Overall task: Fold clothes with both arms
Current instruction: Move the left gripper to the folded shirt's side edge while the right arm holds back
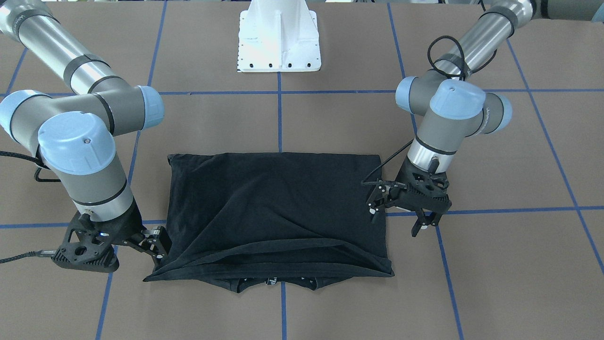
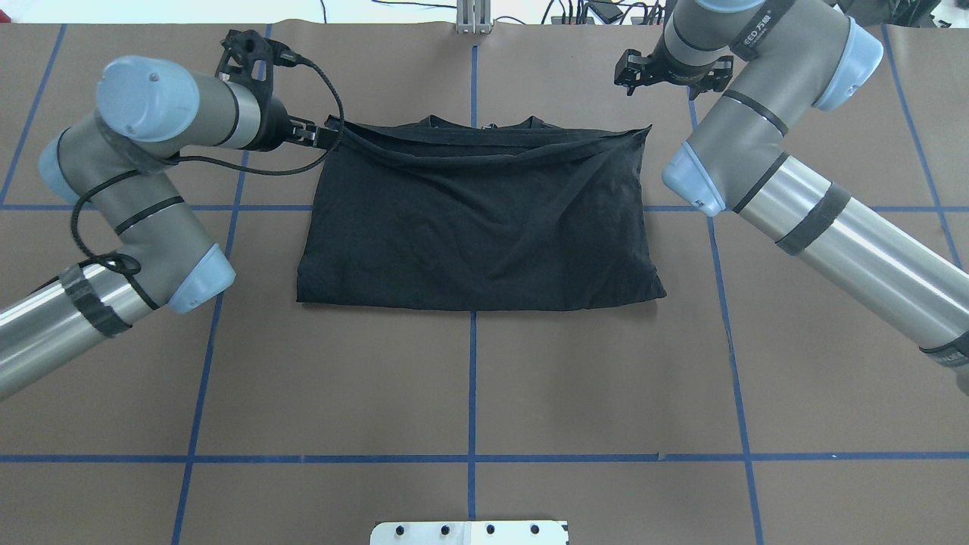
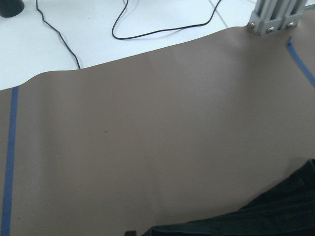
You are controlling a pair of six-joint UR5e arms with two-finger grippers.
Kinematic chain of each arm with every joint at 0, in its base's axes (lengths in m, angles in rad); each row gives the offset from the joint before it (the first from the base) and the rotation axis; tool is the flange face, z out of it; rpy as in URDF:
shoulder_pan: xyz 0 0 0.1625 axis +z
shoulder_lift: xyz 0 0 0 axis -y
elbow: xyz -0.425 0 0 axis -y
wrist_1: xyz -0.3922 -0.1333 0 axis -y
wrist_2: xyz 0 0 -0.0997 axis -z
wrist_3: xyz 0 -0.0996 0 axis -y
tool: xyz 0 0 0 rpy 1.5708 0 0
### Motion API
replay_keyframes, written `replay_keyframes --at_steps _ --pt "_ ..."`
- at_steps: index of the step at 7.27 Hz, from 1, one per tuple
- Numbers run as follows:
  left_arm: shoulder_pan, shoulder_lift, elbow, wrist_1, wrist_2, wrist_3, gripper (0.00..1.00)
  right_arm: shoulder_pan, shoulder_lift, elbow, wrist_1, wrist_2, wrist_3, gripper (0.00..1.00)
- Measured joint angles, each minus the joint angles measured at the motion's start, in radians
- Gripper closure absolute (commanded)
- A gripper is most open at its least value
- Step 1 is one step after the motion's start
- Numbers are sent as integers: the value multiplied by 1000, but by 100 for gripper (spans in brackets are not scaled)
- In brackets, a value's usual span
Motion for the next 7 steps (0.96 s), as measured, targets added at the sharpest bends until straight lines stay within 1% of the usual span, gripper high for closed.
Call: replay_keyframes --at_steps 1,2,3,4,5,7 --pt "6 58 -51 -20 -44 -36 0 0 -4 8 2 1 -1 0" --pt "25 122 -77 -82 -85 -89 0 0 -7 14 4 2 -2 0" --pt "61 178 -85 -158 -103 -155 1 0 -9 22 4 2 -2 0" --pt "104 210 -90 -203 -106 -219 8 -1 -10 26 4 2 -2 0" --pt "150 223 -93 -223 -91 -277 15 -1 -10 28 4 1 -2 0" --pt "223 230 -100 -233 -47 -353 28 0 -12 31 4 0 -2 0"
